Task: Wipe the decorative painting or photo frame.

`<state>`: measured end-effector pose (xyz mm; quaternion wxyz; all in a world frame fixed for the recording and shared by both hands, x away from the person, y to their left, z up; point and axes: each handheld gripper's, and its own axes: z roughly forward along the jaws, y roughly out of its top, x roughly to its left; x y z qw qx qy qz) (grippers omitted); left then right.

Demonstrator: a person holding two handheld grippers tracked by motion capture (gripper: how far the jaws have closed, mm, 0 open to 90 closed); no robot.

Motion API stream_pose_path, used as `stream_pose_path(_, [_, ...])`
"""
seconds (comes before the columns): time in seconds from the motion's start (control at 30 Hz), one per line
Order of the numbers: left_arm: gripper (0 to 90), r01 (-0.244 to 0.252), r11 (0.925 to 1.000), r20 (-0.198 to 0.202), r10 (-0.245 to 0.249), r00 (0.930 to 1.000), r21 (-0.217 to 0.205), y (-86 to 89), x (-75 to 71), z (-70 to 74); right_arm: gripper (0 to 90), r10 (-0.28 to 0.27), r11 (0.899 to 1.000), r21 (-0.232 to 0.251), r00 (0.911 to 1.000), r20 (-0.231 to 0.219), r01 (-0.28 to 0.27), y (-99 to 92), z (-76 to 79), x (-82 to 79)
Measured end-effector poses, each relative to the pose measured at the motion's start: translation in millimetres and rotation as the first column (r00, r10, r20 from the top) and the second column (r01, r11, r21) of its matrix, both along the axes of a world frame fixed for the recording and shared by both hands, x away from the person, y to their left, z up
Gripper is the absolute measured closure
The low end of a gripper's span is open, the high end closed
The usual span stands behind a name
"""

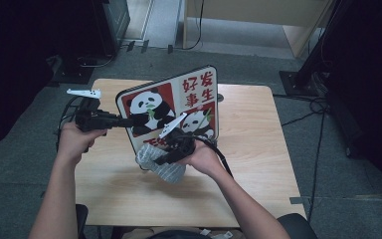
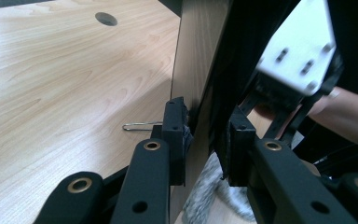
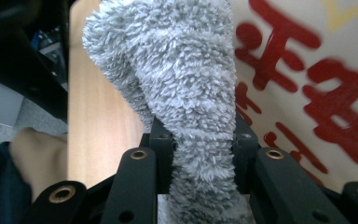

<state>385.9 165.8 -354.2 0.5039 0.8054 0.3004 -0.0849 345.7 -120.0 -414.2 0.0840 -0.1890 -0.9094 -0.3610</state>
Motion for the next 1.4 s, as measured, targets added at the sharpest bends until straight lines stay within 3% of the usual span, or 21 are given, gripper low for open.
stream_pose_path(0.4, [75.0, 0.0, 1.0, 0.0, 0.0, 1.0, -0.002, 0.1, 0.2, -0.1, 70.3, 0.009, 1.0, 0.029, 0.9988, 0.049, -0.011, -11.7, 64.7, 3.9])
stream_pose_path(0.77, [75.0, -0.013, 0.9999, 0.009, 0.013, 0.9999, -0.006, 0.0, -0.4, -0.2, 70.1, -0.031, 0.999, 0.03, 0.9921, 0.122, 0.027, -19.1, 140.7, 17.8])
stream_pose_path(0.97, [75.0, -0.013, 0.9999, 0.012, 0.013, 0.9998, -0.009, 0.2, 0.0, -0.5, 70.0, -0.058, 0.997, 0.049, 0.9875, 0.147, 0.051, -15.9, 179.4, 27.1])
stream_pose_path(1.13, [75.0, -0.012, 0.9999, 0.015, 0.013, 0.9998, -0.01, 0.5, 0.0, -0.6, 70.0, -0.07, 0.997, 0.037, 0.9818, 0.177, 0.064, -7.0, 205.6, 39.1])
stream_pose_path(1.4, [75.2, -0.006, 1.0, 0.019, 0.006, 0.9998, -0.002, 1.1, -0.1, 0.5, 70.0, -0.098, 0.995, 0.052, 0.9667, 0.236, 0.088, 14.7, 248.9, 65.3])
